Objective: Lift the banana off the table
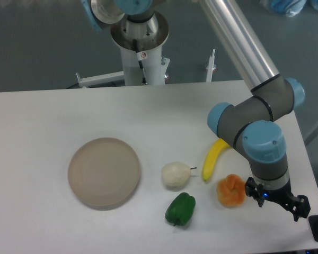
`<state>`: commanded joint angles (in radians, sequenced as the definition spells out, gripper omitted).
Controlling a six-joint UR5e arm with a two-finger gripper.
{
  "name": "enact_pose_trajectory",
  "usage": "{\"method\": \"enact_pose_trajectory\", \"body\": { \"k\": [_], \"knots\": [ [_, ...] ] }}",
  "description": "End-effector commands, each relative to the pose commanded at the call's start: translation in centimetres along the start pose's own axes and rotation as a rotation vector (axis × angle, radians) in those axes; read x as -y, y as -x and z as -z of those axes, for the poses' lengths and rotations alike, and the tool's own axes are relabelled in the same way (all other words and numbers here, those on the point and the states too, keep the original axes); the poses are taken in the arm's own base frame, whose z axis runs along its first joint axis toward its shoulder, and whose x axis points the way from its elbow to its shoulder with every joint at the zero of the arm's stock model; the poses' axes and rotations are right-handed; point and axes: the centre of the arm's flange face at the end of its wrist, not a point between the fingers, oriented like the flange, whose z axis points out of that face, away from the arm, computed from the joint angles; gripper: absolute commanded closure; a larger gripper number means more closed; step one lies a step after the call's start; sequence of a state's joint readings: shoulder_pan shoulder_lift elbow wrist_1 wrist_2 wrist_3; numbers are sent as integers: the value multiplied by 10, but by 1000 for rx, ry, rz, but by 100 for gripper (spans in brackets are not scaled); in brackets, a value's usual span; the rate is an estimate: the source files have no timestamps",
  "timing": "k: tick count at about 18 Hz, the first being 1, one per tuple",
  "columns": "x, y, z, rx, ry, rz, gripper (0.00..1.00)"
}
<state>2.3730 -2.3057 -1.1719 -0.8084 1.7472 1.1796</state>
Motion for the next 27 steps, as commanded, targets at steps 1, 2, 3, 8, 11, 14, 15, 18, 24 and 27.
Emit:
{"method": "enact_pose_trajectory", "body": {
  "k": [1, 2, 3, 8, 11, 14, 15, 18, 24, 27],
  "knots": [
    [-8, -3, 2, -15, 10, -4, 0],
    [-17, -1, 10, -15, 12, -1, 0],
    [-24, -2, 15, -23, 17, 3, 0],
    [-72, -19, 47, -131, 57, -37, 0],
    [-98, -38, 52, -165, 78, -79, 0],
    [-125, -67, 50, -222, 93, -92, 0],
    [-136, -76, 48, -243, 96, -90, 0],
    [-144, -102, 32, -305, 91, -94, 0],
    [-145, -136, 9, -408, -18, -19, 0],
    [-148, -154, -1, -440, -17, -11, 0]
  ]
}}
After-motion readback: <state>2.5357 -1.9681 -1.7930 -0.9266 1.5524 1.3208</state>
